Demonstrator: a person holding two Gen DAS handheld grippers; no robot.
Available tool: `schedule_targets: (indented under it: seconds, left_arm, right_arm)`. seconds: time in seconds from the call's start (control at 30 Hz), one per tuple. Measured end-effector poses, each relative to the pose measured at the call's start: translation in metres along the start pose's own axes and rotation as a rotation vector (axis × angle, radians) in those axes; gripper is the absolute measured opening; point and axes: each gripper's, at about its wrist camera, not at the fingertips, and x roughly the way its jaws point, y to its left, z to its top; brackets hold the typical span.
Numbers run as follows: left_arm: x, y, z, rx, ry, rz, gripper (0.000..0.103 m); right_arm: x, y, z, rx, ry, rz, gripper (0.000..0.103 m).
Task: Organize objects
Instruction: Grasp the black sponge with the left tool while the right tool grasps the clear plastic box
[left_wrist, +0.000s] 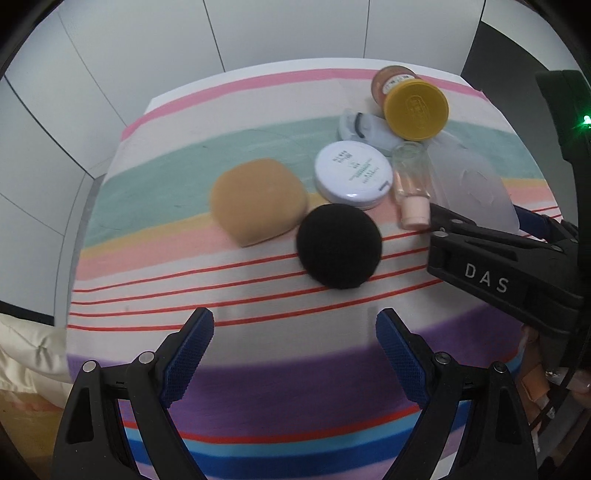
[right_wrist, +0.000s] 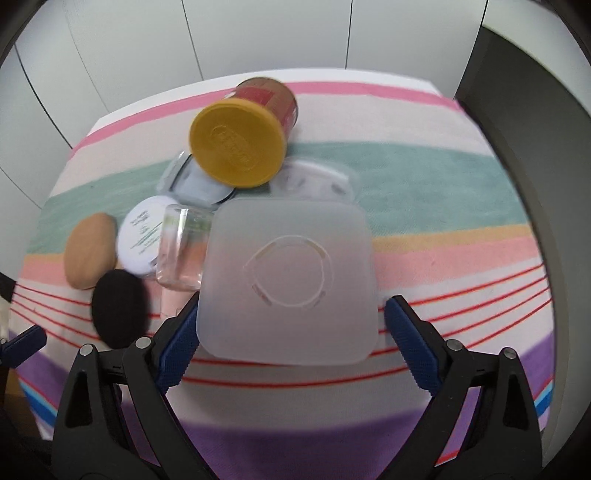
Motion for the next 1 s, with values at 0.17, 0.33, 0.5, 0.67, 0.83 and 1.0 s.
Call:
schedule_targets:
  seconds: [0.17,0.33,0.5,0.67,0.83,1.0]
  left_arm:
    - [0.013,-0.009,0.014,-0.021,-0.001,-0.010,0.091]
    - [0.020,-0.022,0.027,-0.024,-0.048,-0.044,0.083]
    - [0.016,-0.027,0.035,-0.003,-0.065,-0.060,0.047]
    - [0.011,-0.023,0.035,0.002,-0.072,-0.020,0.044]
    - [-0.006,-0.018,0.036,0.003,-0.081,0.006,0.044]
    - [-0.043,-0.004,0.044,-0.048,-0.119,-0.002,0.044]
  right_arm:
    - [-0.009,-0.008,-0.001,-0.041,-0.049,-0.007,0.084]
    - [-0.028,-0.033,-0.010,-0.020,-0.077,0.014,0.084]
    - [-0.041,-0.044,-0.007,-0.046,-0.088,0.037,0.084]
    - [-0.045,-0.047,-0.010,-0.059,-0.082,0.048,0.084]
    - [-0.052,-0.044,-0.012,-0.069,-0.089,0.038,0.084]
    - [-0.074,-0.042,-0.006,-0.081,-0.104,0.031,0.084]
